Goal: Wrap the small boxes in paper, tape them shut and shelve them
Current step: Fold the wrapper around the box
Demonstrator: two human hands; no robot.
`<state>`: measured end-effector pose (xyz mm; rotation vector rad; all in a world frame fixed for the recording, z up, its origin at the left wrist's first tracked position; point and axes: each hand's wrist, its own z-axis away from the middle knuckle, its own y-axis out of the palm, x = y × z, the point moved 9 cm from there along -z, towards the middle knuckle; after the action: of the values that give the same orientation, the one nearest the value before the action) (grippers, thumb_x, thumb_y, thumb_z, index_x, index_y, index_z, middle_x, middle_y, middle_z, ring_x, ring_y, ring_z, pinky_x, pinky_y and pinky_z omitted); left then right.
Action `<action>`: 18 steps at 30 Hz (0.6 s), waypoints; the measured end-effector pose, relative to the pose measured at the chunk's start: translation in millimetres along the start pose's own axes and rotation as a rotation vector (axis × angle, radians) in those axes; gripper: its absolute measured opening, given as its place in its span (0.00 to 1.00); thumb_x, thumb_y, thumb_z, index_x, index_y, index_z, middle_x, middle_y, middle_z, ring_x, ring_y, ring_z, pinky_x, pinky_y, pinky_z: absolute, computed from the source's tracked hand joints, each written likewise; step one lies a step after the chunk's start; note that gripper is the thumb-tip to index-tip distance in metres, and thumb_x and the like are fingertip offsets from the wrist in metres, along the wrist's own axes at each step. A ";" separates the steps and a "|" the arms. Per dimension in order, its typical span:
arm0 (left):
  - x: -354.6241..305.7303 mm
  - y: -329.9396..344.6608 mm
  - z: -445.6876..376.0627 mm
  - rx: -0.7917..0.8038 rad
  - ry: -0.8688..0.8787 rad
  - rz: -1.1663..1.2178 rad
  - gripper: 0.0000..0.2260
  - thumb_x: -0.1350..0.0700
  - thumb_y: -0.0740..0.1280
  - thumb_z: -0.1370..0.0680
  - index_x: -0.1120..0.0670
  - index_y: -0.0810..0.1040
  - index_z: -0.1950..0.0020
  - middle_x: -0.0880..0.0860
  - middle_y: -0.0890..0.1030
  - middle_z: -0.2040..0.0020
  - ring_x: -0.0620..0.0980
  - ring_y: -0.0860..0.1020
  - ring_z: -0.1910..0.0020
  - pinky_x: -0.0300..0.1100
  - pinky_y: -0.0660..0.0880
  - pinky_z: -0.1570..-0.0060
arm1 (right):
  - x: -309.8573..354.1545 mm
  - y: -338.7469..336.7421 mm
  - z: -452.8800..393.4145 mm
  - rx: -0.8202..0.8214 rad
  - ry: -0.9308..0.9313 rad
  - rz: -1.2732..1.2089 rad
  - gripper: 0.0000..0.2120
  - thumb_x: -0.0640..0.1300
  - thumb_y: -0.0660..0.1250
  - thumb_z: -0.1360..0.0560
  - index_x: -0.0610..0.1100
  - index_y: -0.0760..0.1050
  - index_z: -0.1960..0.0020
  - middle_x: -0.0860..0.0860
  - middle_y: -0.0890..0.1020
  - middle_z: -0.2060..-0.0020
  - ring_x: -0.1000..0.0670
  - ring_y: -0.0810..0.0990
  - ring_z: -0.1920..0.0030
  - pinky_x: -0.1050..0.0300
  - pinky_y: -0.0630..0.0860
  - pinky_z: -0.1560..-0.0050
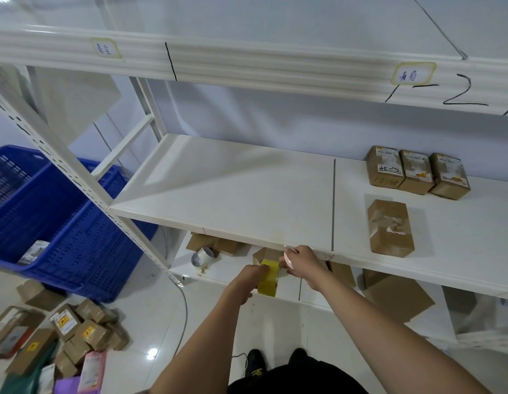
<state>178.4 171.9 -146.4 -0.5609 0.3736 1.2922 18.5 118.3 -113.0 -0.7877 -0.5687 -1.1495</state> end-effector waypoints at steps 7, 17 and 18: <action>1.0 -2.7 2.3 0.012 -0.005 0.012 0.22 0.46 0.62 0.18 0.56 0.68 0.27 0.57 0.76 0.33 0.55 0.76 0.37 0.52 0.69 0.36 | -1.9 -6.2 -0.4 -0.023 -0.029 0.064 0.12 0.49 0.62 0.17 0.41 0.75 0.53 0.38 0.83 0.49 0.41 0.84 0.50 0.42 0.83 0.46; -4.9 -3.2 6.6 -0.025 -0.027 -0.014 0.21 0.47 0.62 0.18 0.56 0.68 0.28 0.57 0.77 0.36 0.55 0.77 0.39 0.49 0.70 0.45 | 13.7 -4.0 0.5 -0.044 -0.075 0.070 0.09 0.48 0.61 0.17 0.42 0.72 0.49 0.44 0.83 0.51 0.42 0.85 0.51 0.44 0.82 0.45; -5.5 -3.4 6.5 -0.029 -0.030 -0.015 0.21 0.47 0.61 0.18 0.56 0.68 0.29 0.57 0.78 0.37 0.54 0.78 0.41 0.49 0.70 0.46 | 14.3 -3.2 0.5 -0.046 -0.075 0.079 0.09 0.48 0.61 0.17 0.42 0.73 0.48 0.44 0.83 0.52 0.42 0.85 0.51 0.44 0.82 0.45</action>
<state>180.1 170.7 -137.5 -0.5672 0.3263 1.2920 20.1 109.9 -101.2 -0.8886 -0.5700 -1.0670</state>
